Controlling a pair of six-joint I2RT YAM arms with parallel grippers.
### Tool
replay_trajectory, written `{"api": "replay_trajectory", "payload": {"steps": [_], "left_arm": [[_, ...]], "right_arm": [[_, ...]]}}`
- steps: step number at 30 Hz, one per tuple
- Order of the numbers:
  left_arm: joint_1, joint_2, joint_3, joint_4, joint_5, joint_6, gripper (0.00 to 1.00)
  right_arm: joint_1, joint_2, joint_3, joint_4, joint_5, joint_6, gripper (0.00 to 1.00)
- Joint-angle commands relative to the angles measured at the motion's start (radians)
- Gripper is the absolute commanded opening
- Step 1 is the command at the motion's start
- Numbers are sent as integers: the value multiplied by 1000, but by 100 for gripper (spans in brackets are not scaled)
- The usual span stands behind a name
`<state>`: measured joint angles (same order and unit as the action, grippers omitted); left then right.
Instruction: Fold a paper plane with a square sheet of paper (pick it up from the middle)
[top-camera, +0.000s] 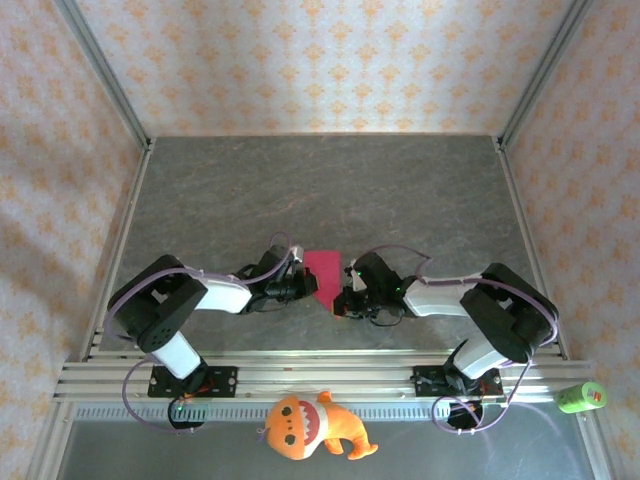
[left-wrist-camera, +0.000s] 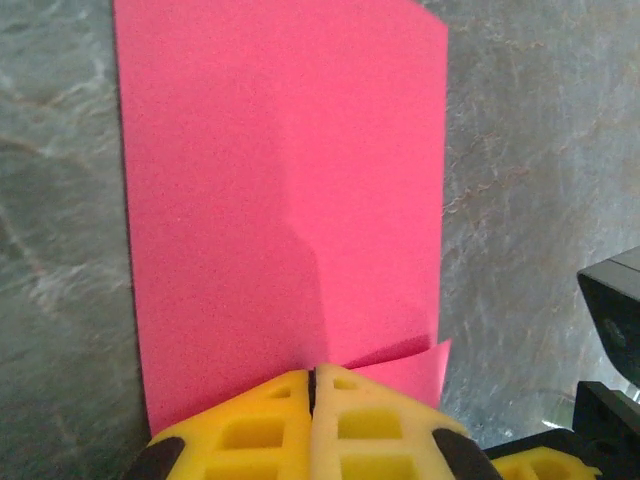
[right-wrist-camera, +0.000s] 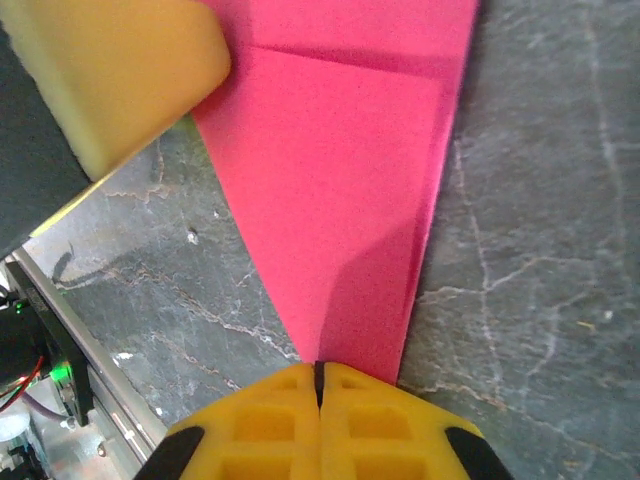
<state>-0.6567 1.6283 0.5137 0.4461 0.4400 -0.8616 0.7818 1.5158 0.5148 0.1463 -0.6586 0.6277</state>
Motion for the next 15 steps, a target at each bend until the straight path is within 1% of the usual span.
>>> {"api": "replay_trajectory", "payload": {"steps": [1, 5, 10, 12, 15], "left_arm": [[-3, 37, 5, -36, -39, 25, 3], [-1, 36, 3, -57, -43, 43, 2], [-1, 45, 16, -69, -40, 55, 2], [-1, 52, 25, -74, -32, 60, 1], [-1, 62, 35, -94, -38, 71, 0]], "right_arm": [[-6, -45, 34, -73, 44, 6, 0], [-4, -36, 91, -33, 13, 23, 0], [8, 99, 167, -12, 21, 25, 0], [11, 155, 182, -18, 44, 30, 0], [17, 185, 178, -38, 62, 16, 0]]}}
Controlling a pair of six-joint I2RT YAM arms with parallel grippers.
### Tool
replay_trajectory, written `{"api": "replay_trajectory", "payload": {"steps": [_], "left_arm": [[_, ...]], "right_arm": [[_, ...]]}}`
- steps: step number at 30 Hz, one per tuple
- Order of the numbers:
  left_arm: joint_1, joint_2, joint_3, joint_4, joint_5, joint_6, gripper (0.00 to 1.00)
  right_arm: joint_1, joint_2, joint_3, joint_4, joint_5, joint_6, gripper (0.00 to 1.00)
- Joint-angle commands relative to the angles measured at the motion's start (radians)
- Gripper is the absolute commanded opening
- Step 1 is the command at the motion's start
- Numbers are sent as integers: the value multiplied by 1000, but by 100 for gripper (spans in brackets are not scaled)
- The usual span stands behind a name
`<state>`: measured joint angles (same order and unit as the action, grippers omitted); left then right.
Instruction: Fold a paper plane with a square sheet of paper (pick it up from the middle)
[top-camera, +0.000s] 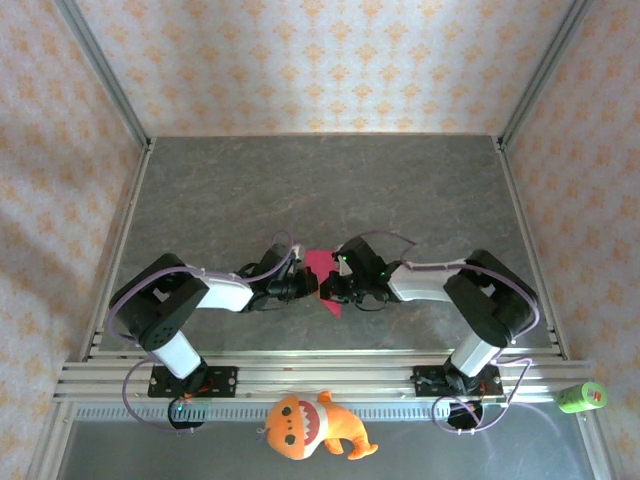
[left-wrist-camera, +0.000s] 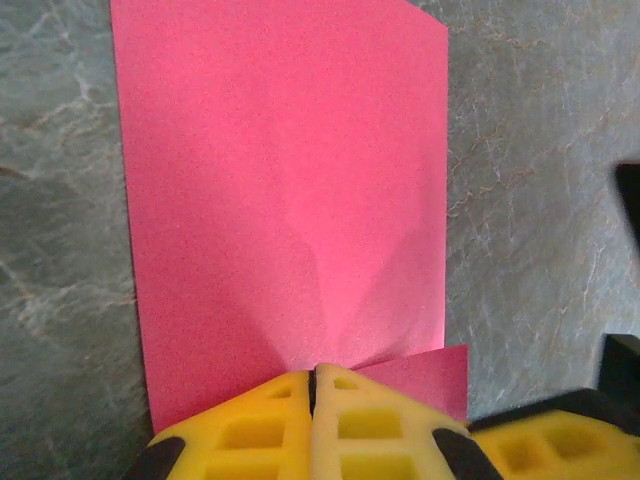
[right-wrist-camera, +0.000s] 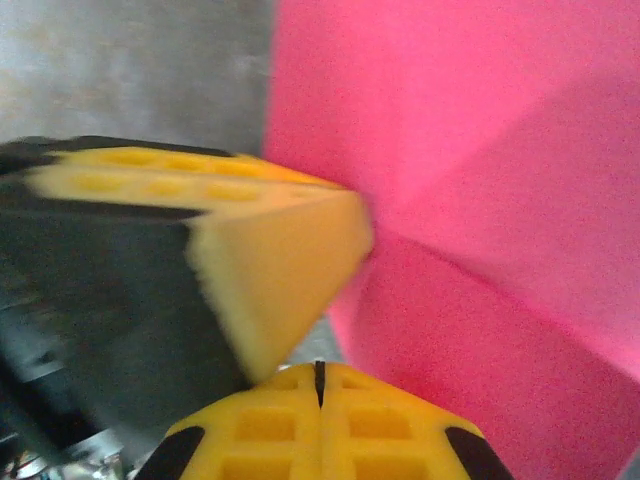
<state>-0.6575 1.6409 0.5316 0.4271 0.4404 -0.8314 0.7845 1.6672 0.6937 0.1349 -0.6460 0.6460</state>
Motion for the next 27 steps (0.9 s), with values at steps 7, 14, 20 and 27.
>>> {"api": "replay_trajectory", "payload": {"steps": [7, 14, 20, 27], "left_arm": [[1, 74, 16, -125, -76, 61, 0], [0, 96, 13, -140, -93, 61, 0], [0, 87, 18, -139, -87, 61, 0], [0, 85, 19, -137, -84, 58, 0]], "right_arm": [[13, -68, -138, -43, 60, -19, 0], [12, -202, -193, -141, 85, -40, 0], [17, -212, -102, -129, 62, -33, 0], [43, -32, 18, -63, 55, -28, 0]]}}
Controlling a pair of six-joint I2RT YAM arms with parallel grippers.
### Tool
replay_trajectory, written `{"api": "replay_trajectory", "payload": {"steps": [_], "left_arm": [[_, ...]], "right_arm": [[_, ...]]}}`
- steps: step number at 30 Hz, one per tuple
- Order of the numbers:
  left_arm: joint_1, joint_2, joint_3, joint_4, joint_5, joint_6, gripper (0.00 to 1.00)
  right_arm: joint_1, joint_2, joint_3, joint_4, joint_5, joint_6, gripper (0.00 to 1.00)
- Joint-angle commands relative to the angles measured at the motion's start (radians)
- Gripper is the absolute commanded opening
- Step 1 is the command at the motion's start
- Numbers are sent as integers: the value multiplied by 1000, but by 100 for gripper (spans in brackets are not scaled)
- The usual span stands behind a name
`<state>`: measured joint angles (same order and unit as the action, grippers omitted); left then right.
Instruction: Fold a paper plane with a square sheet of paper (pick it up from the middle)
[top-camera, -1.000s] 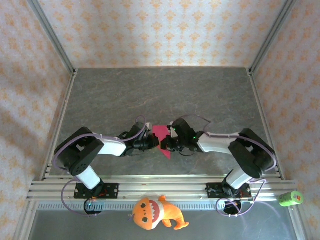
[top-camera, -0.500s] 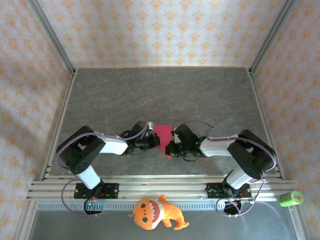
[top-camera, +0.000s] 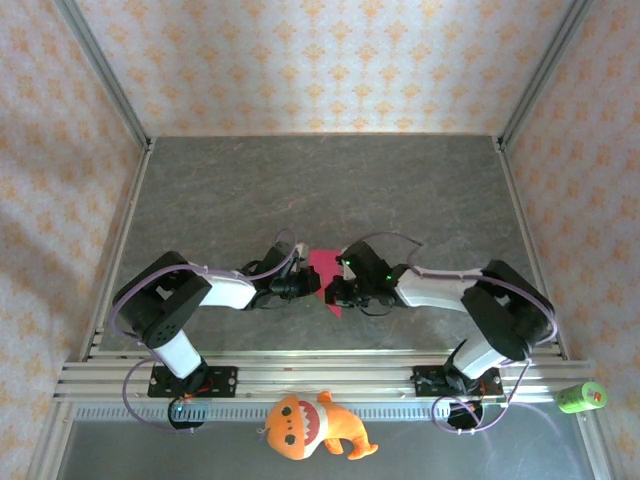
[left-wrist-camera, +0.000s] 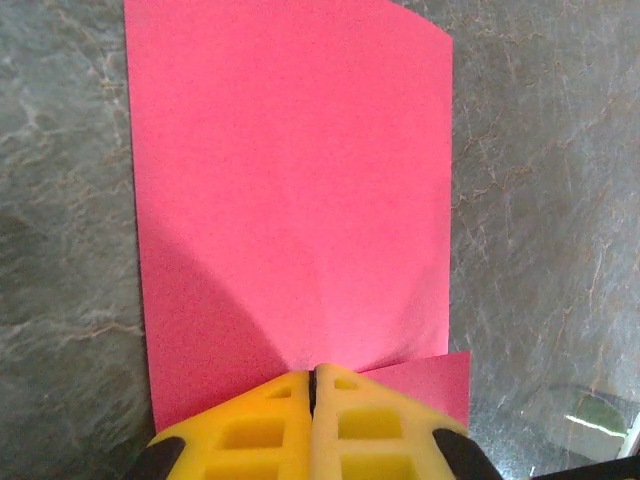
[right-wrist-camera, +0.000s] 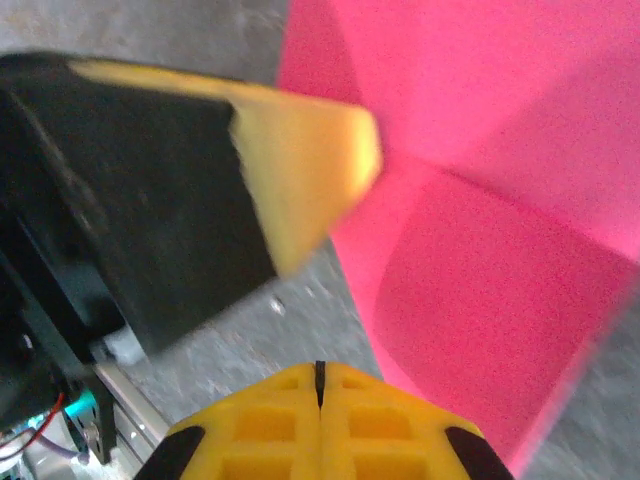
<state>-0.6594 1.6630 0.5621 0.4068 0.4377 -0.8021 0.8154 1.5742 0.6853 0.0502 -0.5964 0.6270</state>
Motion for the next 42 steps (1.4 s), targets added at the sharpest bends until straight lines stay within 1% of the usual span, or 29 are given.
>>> {"api": "replay_trajectory", "payload": {"steps": [1, 3, 5, 10, 15, 18, 22, 26, 29, 34, 36, 38, 42], "left_arm": [[1, 66, -10, -114, -79, 29, 0], [1, 73, -10, -113, -79, 29, 0], [1, 78, -9, -115, -77, 30, 0], [3, 85, -11, -132, -95, 38, 0], [3, 94, -13, -131, -95, 38, 0], [3, 95, -13, -126, -92, 38, 0], [3, 94, -8, -128, -91, 37, 0], [3, 83, -5, -128, -88, 31, 0], [3, 68, -2, -130, -88, 26, 0], [3, 50, 1, -133, -83, 17, 0], [3, 42, 4, -135, -82, 15, 0], [3, 32, 7, -137, -80, 15, 0], [3, -2, 25, -138, -75, 14, 0]], "right_arm": [[15, 91, 33, 35, 2, -10, 0], [18, 136, 48, 16, -9, -26, 0], [18, 140, 40, -18, -2, -49, 0], [10, 25, -98, -20, -15, -50, 0], [-15, -95, -243, 1, -58, -32, 0], [-35, -162, -302, 4, -84, -26, 0], [-45, -224, -300, -32, -76, -24, 0], [-45, -269, -231, -44, -62, -15, 0], [-45, -238, -171, -18, -57, -13, 0], [-45, -90, -89, 20, -57, -8, 0], [-45, -48, -86, 20, -30, -13, 0], [-45, -21, -96, 20, -35, -19, 0], [-45, -21, -153, 12, -13, -26, 0]]}}
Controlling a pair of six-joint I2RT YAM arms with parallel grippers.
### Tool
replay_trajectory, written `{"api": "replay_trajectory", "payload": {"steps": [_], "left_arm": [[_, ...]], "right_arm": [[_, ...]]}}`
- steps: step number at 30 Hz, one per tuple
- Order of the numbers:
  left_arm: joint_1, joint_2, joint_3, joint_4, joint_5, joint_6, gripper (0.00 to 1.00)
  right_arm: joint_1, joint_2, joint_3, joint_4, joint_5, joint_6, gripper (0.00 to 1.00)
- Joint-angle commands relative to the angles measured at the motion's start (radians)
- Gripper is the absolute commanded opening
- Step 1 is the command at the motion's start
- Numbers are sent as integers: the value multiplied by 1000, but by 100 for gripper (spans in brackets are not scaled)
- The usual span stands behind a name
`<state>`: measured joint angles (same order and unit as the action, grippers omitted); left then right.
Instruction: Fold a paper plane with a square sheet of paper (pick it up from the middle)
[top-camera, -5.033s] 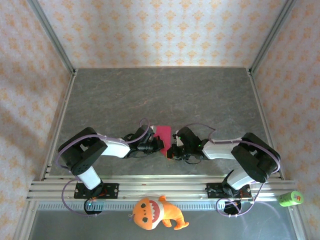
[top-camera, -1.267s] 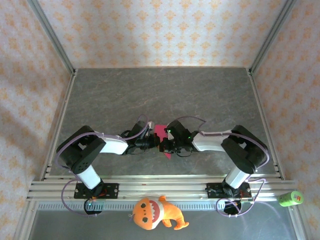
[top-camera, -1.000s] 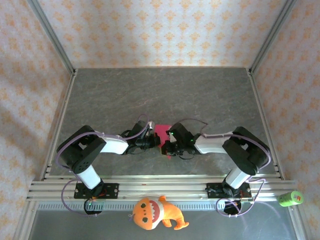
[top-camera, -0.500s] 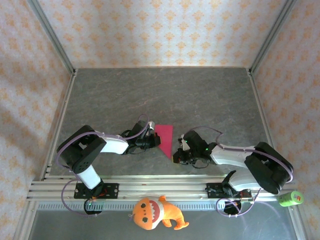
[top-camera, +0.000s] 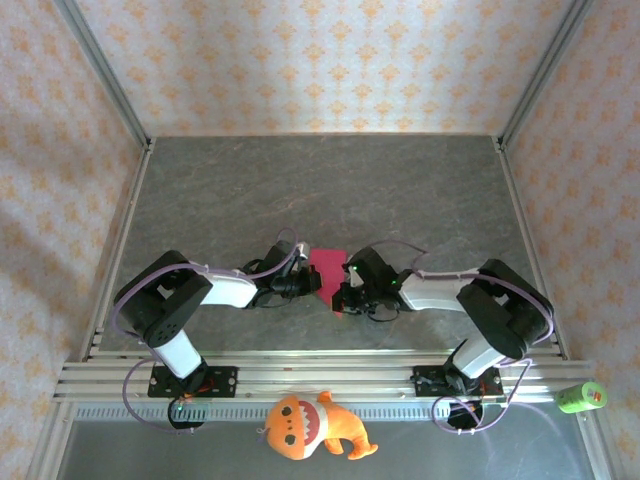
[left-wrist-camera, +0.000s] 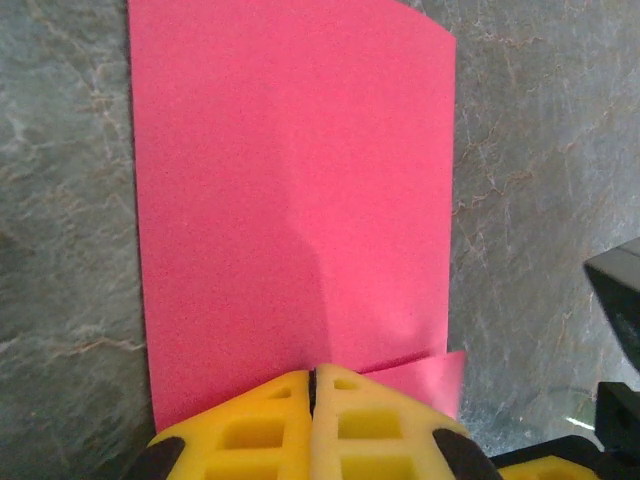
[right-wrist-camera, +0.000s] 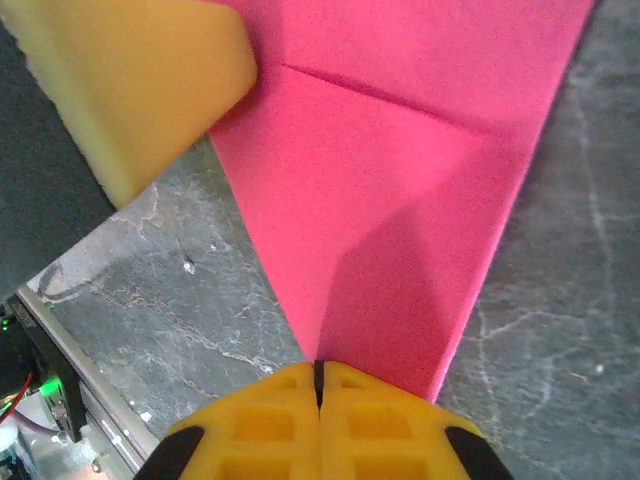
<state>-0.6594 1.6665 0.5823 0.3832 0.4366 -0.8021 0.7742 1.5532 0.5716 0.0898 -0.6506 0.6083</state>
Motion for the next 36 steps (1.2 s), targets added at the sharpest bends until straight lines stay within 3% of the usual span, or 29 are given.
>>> {"api": "replay_trajectory", "payload": {"steps": [1, 8, 18, 36], "left_arm": [[3, -19, 10, -112, -68, 12, 0], [-35, -160, 47, -124, -62, -3, 10], [-150, -79, -46, 22, -11, -120, 0], [-90, -12, -44, -34, -101, -118, 0]], "right_arm": [[-4, 2, -50, -30, 48, -8, 0], [-4, 25, -59, -32, 72, -1, 0], [-6, 26, -57, -27, 76, 6, 0], [-7, 2, -97, -19, 82, 13, 0]]}}
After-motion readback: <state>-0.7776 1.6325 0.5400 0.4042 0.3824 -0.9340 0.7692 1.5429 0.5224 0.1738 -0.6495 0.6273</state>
